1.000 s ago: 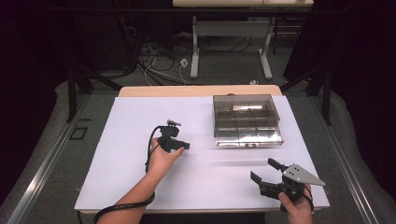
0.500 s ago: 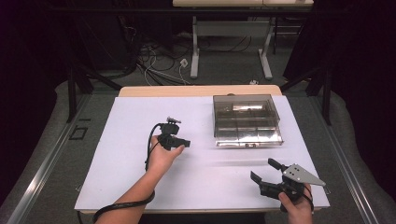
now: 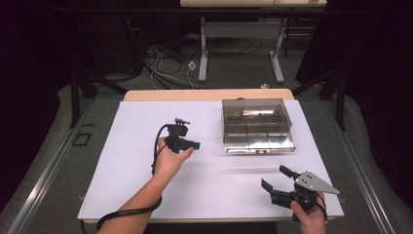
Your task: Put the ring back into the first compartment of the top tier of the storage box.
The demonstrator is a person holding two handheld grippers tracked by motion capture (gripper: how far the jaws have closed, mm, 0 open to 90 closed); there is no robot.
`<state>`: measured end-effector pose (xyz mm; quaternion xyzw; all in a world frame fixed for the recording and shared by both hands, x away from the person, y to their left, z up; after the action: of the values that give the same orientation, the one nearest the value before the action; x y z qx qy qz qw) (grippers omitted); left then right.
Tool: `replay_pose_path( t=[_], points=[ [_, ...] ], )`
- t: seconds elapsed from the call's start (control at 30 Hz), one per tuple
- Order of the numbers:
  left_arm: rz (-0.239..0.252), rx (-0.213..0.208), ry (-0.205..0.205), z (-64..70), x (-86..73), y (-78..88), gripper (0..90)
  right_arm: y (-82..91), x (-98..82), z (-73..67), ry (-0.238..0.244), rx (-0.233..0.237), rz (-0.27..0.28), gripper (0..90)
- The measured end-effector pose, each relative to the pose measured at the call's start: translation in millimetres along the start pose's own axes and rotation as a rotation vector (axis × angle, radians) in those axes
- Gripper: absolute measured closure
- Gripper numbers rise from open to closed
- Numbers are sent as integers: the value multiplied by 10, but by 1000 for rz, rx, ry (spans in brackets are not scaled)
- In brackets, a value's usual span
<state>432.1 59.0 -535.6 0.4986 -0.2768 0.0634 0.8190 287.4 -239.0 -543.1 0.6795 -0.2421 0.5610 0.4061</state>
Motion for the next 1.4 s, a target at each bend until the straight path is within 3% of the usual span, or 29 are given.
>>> replay_pose_path(
  t=[0.57, 0.93, 1.4],
  points=[
    [53, -31, -1, 126, 156, 166, 681, 0, -1, -1, -2, 2, -2, 150],
    [93, -38, -40, 231, 201, 206, 681, -1, -1, 0, -3, 2, -1, 150],
    [197, -62, -86, 392, 281, 256, 682, 3, 3, -1, -7, 2, 1, 149]
  ],
)
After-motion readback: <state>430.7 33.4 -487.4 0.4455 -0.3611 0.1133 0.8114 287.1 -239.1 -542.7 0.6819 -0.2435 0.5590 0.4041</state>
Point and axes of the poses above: each handheld gripper's, and its own axes: y roughly backward along the jaws, x roughly out of its top, z roughly to its right, the point moved 6 cm from there along -y, roughly forward along the jaws, and after that the axes turned 4 degrees about y, right-handed, at the moved point
